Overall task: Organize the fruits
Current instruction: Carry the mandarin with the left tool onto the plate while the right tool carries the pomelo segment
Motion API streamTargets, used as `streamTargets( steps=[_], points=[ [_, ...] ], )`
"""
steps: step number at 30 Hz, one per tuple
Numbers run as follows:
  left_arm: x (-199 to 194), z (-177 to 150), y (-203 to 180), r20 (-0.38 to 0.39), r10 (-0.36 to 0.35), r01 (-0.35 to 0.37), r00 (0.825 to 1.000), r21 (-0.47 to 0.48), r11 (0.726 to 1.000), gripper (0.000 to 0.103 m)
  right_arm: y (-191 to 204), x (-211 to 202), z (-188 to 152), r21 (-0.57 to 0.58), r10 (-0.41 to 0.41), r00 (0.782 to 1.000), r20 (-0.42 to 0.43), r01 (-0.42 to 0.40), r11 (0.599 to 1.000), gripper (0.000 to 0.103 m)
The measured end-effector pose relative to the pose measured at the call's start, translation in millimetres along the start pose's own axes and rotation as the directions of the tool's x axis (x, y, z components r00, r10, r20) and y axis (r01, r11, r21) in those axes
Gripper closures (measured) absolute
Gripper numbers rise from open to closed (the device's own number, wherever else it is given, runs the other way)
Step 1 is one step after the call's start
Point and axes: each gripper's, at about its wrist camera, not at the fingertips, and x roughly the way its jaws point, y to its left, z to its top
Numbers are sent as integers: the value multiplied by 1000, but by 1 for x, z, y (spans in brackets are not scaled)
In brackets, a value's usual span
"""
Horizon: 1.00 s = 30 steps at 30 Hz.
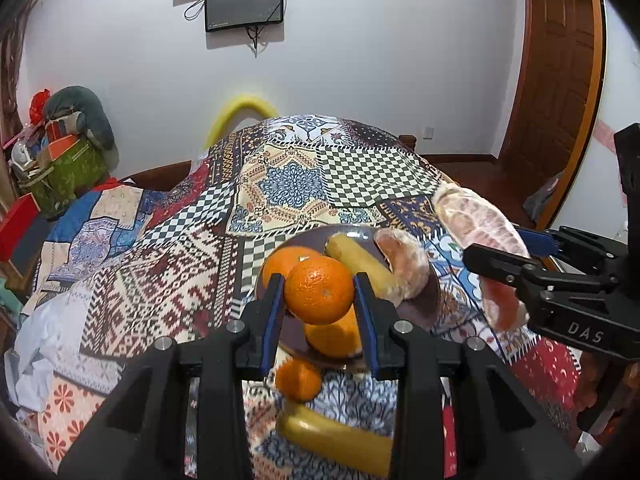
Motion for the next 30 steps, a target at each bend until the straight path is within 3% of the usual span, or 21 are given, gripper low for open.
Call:
streamTargets(
  steps=[8, 19, 25, 30],
  points=[
    [34, 12, 1, -40, 3, -2, 999, 25, 1000, 69, -4, 29, 19, -24, 0, 1000, 3, 0, 1000, 56],
    [81, 22, -1, -134, -51, 55, 990, 28, 998, 69, -8, 81, 27, -114, -18, 996, -84, 8, 993, 56],
    [101, 25, 0, -179, -103, 101, 978, -25, 995, 69, -15, 100, 31, -94, -6, 991, -132, -7, 996, 56],
    [106, 26, -4, -174, -97, 96, 980, -10, 995, 69, -22, 112, 33, -66, 22, 986, -165, -33, 997, 56]
  ],
)
